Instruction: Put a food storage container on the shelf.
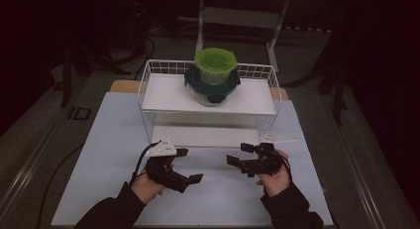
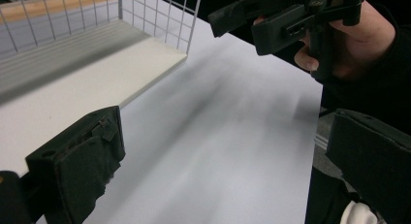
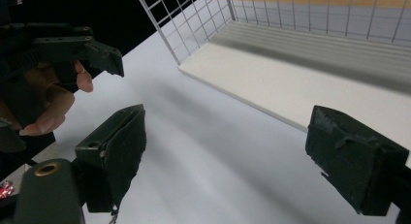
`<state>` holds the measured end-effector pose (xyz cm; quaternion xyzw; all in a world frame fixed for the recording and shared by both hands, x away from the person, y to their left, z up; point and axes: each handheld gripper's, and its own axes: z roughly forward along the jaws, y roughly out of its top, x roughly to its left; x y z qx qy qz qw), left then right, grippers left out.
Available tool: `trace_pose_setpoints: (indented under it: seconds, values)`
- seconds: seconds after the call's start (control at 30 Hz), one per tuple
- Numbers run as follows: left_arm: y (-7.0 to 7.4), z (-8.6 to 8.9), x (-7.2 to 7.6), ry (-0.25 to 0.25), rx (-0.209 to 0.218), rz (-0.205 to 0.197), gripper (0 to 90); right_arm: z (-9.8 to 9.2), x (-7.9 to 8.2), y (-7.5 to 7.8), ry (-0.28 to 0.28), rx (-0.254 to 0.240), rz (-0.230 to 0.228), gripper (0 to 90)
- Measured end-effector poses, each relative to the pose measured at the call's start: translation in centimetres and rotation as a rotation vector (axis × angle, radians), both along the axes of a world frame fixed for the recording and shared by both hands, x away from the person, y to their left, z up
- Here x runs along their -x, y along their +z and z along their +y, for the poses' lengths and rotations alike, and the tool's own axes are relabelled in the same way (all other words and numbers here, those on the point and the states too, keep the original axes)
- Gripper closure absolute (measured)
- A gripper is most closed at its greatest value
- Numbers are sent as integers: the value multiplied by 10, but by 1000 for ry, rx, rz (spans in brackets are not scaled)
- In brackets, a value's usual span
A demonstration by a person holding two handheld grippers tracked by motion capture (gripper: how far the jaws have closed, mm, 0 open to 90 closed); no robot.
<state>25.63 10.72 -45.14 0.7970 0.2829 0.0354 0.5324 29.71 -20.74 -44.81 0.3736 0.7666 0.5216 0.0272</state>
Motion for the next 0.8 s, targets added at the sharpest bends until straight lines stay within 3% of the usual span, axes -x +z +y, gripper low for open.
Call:
trace_pose_setpoints:
  seconds: [0.37, 0.53, 0.8]
  values:
    - [-21, 6, 11, -1, -18, 13, 0, -16, 9, -18, -4, 4, 9, 143]
    - [-28, 10, 16, 3, -32, -8, 0, -22, 14, -27, -8, 24, 7, 143]
    - [-40, 21, 22, 24, -36, -3, 0, -35, 27, -35, -18, 29, 12, 143]
